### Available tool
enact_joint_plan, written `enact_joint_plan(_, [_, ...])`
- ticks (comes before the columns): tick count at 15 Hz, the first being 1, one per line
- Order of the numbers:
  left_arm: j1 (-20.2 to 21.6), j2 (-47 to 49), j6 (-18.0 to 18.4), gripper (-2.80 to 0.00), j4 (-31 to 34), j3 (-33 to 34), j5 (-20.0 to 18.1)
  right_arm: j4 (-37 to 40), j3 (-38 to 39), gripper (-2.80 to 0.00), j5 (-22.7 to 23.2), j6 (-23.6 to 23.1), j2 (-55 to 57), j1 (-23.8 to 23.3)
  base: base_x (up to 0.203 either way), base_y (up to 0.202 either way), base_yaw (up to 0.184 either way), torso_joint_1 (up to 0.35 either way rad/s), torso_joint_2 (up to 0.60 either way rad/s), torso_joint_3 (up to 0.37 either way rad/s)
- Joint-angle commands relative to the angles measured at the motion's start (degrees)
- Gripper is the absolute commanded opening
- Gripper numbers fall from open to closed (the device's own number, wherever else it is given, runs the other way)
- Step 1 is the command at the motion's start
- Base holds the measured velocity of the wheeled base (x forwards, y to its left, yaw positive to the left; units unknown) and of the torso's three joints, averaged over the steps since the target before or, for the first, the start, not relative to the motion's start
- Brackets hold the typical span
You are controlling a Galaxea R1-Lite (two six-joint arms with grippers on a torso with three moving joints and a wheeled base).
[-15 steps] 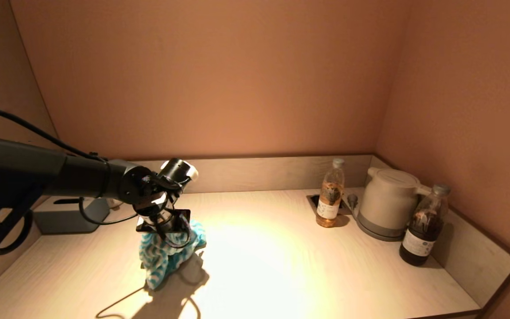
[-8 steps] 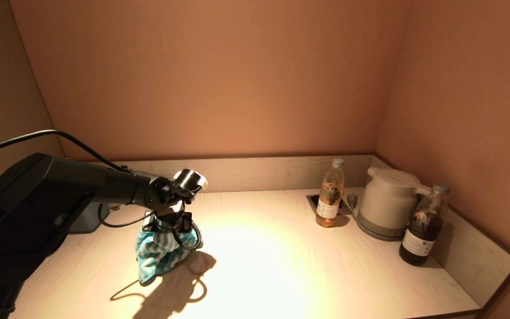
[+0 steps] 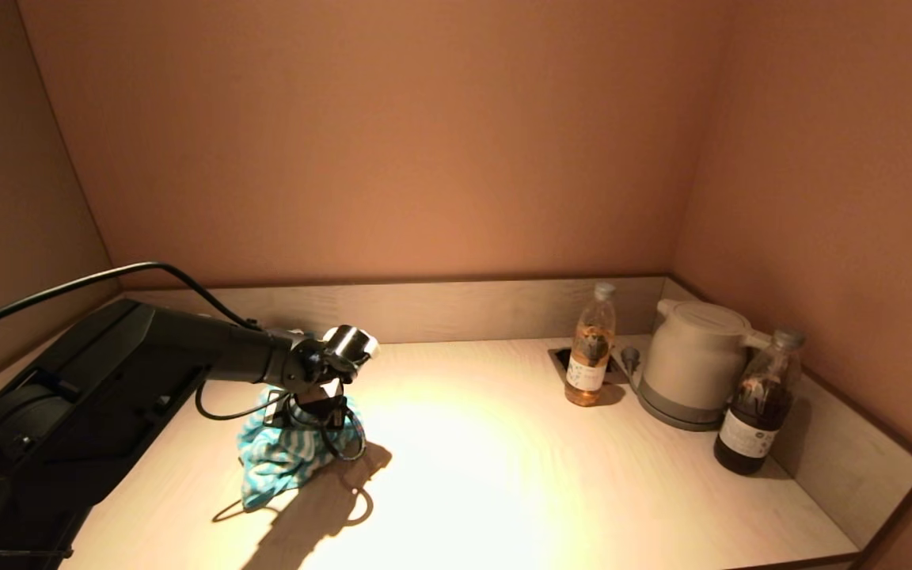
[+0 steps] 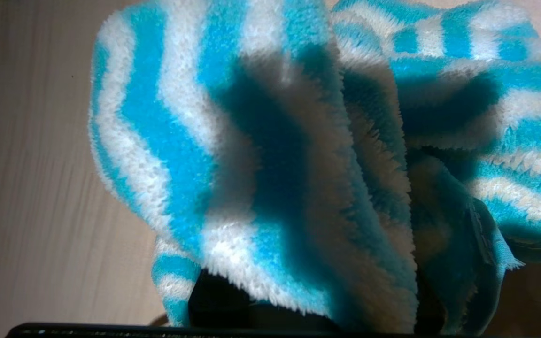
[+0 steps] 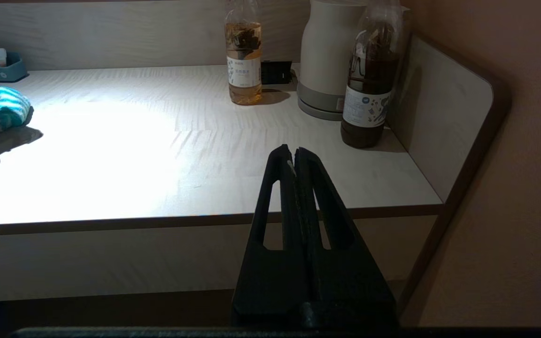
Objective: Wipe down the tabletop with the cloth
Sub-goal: Sweep the stains on the table
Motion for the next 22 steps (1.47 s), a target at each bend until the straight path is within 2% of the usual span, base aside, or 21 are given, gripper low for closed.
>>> enact_joint_plan(1, [-0.15, 1.39, -0.24, -2.8, 0.33, -0.75, -0.01, -0.04, 0.0, -2.8, 0.03, 0.01, 0.0, 0.02, 0.0, 0.0, 0.0, 0.0, 0.0, 0.0])
enact_joint_plan(4, [-1.16, 1.34, -0.25, -2.8, 0.58, -0.6, -0.15, -0.04, 0.0, -2.8, 0.03, 0.01, 0.0, 0.02, 0.0, 0.0, 0.0, 0.0, 0.0, 0.0])
enact_joint_plan(7, [-8.41, -0.16, -0.84, -2.8, 3.21, 0.19, -0.97, -0.04, 0.0, -2.8, 0.03, 0.01, 0.0, 0.02, 0.0, 0.0, 0.0, 0.0, 0.0, 0.0])
enact_joint_plan(9, [-11.57, -2.02, -1.06, -2.8, 3.83, 0.9, -2.58, -0.04, 0.0, -2.8, 0.03, 0.01, 0.0, 0.02, 0.0, 0.0, 0.0, 0.0, 0.0, 0.0])
enact_joint_plan(11, [-16.71, -4.81, -1.99, -2.8, 5.97, 0.84, -6.41, -0.04, 0.0, -2.8, 0.03, 0.01, 0.0, 0.02, 0.0, 0.0, 0.0, 0.0, 0.0, 0.0])
enact_joint_plan(12, [-17.62, -6.15, -2.45, -2.8, 7.24, 0.67, -8.87, -0.04, 0.0, -2.8, 0.03, 0.01, 0.0, 0.02, 0.0, 0.0, 0.0, 0.0, 0.0, 0.0])
enact_joint_plan(14, [-18.22, -9.3, -2.91, -2.8, 7.98, 1.05, -14.27, -0.04, 0.0, -2.8, 0.03, 0.01, 0.0, 0.02, 0.0, 0.0, 0.0, 0.0, 0.0, 0.0])
enact_joint_plan(16, [-18.48, -10.63, -3.07, -2.8, 8.1, 1.68, -17.21, -0.04, 0.0, -2.8, 0.03, 0.01, 0.0, 0.02, 0.0, 0.0, 0.0, 0.0, 0.0, 0.0])
enact_joint_plan(18, [-19.69, -14.57, -3.1, -2.8, 7.98, 3.11, -22.6, -0.04, 0.0, -2.8, 0.03, -0.01, 0.0, 0.02, 0.0, 0.0, 0.0, 0.0, 0.0, 0.0])
enact_joint_plan(22, [-21.17, -17.82, -3.32, -2.8, 7.4, 3.6, -27.79, -0.04, 0.0, -2.8, 0.03, 0.01, 0.0, 0.02, 0.0, 0.0, 0.0, 0.0, 0.0, 0.0])
